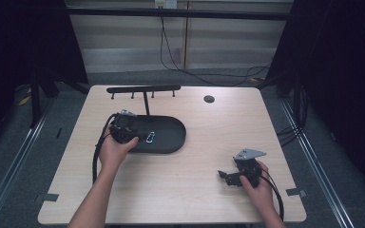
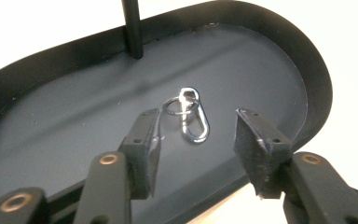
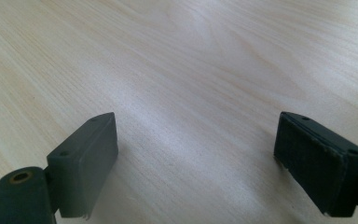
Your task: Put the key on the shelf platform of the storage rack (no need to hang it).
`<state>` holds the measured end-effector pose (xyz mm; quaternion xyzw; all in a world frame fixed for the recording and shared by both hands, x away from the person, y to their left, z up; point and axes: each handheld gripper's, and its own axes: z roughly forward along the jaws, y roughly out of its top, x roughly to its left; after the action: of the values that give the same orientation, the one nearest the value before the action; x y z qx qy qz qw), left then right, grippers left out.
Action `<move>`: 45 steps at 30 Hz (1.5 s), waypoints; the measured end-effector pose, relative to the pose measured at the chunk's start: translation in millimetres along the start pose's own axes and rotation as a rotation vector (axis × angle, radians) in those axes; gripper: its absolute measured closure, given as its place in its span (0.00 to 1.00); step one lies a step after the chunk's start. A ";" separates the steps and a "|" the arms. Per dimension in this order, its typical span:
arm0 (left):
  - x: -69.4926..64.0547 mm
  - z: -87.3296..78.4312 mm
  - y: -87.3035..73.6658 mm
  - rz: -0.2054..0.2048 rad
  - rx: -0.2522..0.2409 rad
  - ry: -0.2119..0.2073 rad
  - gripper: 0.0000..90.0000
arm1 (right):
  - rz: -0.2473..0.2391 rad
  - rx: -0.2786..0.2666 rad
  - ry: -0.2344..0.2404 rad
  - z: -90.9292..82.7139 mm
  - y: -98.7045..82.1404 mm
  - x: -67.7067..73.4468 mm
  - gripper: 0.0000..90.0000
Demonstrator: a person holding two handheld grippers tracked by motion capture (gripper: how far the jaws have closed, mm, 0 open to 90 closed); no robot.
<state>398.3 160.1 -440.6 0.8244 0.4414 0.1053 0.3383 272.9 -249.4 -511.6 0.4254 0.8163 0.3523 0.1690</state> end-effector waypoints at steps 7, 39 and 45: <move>0.3 -5.0 -4.2 0.002 -0.001 0.000 0.46 | 0.001 0.001 0.000 -0.1 0.0 0.1 0.15; 6.5 -30.1 -50.2 0.005 -0.010 -0.009 0.35 | 0.001 0.000 0.000 0.0 0.0 0.1 0.15; 6.4 -35.3 -60.9 0.002 -0.011 -0.021 0.35 | 0.000 0.000 0.000 0.0 0.0 0.0 0.14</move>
<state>345.4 204.8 -454.6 0.8241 0.4365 0.0995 0.3472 272.9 -249.4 -511.6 0.4254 0.8163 0.3523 0.1690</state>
